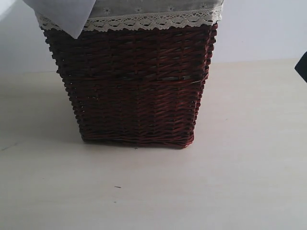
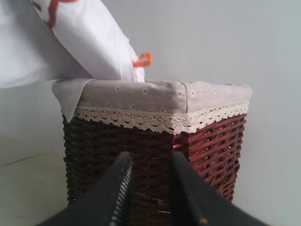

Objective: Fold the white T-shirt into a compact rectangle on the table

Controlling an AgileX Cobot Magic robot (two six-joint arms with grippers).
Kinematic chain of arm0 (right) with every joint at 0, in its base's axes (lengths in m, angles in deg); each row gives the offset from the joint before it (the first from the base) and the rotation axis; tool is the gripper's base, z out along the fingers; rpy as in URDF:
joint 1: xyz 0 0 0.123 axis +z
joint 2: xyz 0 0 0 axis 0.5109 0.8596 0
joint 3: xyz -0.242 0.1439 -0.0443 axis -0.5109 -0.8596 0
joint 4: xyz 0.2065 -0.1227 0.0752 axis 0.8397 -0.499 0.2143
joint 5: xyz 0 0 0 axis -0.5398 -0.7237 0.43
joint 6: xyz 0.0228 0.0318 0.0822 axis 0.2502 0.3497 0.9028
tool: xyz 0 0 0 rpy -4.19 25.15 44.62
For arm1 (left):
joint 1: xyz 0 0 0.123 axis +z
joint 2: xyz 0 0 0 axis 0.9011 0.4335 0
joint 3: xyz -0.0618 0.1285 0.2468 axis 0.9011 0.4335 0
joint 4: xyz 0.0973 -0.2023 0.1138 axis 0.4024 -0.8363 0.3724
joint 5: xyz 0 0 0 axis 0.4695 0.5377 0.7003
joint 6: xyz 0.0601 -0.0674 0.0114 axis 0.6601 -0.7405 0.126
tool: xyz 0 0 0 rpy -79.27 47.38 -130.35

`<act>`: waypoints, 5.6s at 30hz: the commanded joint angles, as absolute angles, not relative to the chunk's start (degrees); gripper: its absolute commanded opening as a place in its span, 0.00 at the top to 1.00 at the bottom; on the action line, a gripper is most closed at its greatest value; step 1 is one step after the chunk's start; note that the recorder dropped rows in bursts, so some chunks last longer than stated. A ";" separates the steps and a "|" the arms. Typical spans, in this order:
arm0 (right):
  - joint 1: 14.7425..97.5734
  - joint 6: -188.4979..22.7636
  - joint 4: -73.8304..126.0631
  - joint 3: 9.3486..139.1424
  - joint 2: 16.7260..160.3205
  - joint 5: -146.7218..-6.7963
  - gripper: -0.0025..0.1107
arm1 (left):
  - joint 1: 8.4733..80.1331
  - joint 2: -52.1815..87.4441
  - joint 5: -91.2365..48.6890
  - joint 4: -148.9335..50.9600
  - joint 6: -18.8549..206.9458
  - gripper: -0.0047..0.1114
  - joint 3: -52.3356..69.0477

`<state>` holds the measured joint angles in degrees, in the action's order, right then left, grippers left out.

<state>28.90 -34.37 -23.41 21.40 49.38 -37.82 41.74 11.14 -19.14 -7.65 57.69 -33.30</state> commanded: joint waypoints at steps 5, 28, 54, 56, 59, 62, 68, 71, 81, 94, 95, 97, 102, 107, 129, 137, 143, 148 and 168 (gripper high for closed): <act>29.08 -34.17 -23.43 21.78 51.49 -37.91 0.74 | 41.36 9.82 -20.06 -12.34 53.80 0.96 -42.30; 29.08 -34.17 -23.43 21.78 51.49 -37.91 0.74 | 41.36 8.82 6.75 -39.78 66.55 0.96 -36.06; 29.08 -29.01 -26.81 21.78 51.50 -37.59 0.60 | 33.90 16.89 48.69 -99.13 108.80 0.96 -24.86; 29.08 -29.01 -26.81 21.78 51.50 -37.70 0.60 | 32.33 17.19 48.69 -88.90 108.80 0.96 -20.73; 29.08 -29.01 -26.81 21.78 51.50 -38.10 0.60 | 32.32 18.92 48.69 -71.87 105.53 0.96 -15.03; 29.08 -29.01 -26.81 21.78 51.50 -38.74 0.60 | 32.33 21.24 48.69 -50.55 98.48 0.96 -9.65; 29.08 -28.21 -26.91 21.78 51.50 -39.42 0.60 | 32.75 25.92 48.69 -24.05 94.47 0.96 0.24; 29.08 -28.09 -26.91 21.78 51.50 -39.57 0.60 | 35.93 29.41 48.69 -22.47 94.87 0.96 2.88; 29.08 -26.67 -26.91 21.78 51.50 -40.76 0.60 | 53.92 40.80 48.69 -25.15 88.05 0.53 8.17; 29.08 -18.51 -34.20 21.78 58.17 -41.38 0.62 | 48.33 35.08 46.44 -48.99 96.89 0.22 -12.66; 29.08 -19.83 -34.20 21.78 59.89 -40.72 0.62 | 47.68 33.97 44.41 -53.47 99.48 0.22 -13.26; 29.08 -22.57 -34.07 21.78 63.38 -37.69 0.64 | 46.79 32.36 41.34 -63.25 105.19 0.25 -13.43; 29.08 -27.72 -34.04 21.78 68.40 -31.56 0.71 | 41.81 32.27 35.45 -83.76 117.78 0.60 -5.41; 29.08 -30.22 -33.79 21.78 69.12 -32.20 0.88 | 33.74 33.88 12.72 -93.37 131.79 0.95 6.11; 29.08 -31.25 -34.17 21.78 68.99 -34.60 0.98 | 32.28 68.24 -23.37 -109.14 131.15 0.96 -20.70; 29.08 -29.15 -36.81 21.78 71.53 -34.90 0.87 | 30.25 52.48 -15.02 -101.77 136.99 0.96 -3.17; 31.73 -28.52 -39.31 22.40 80.18 -32.11 0.72 | 30.25 33.80 -15.46 -101.77 137.03 0.96 8.88; 41.18 -22.96 -50.22 29.20 94.32 -44.07 0.71 | 30.25 8.74 -19.98 -102.00 137.03 0.96 16.77; 48.73 7.69 -73.83 35.49 104.90 -47.34 0.61 | 30.25 -1.47 -24.13 -102.00 136.47 0.96 27.75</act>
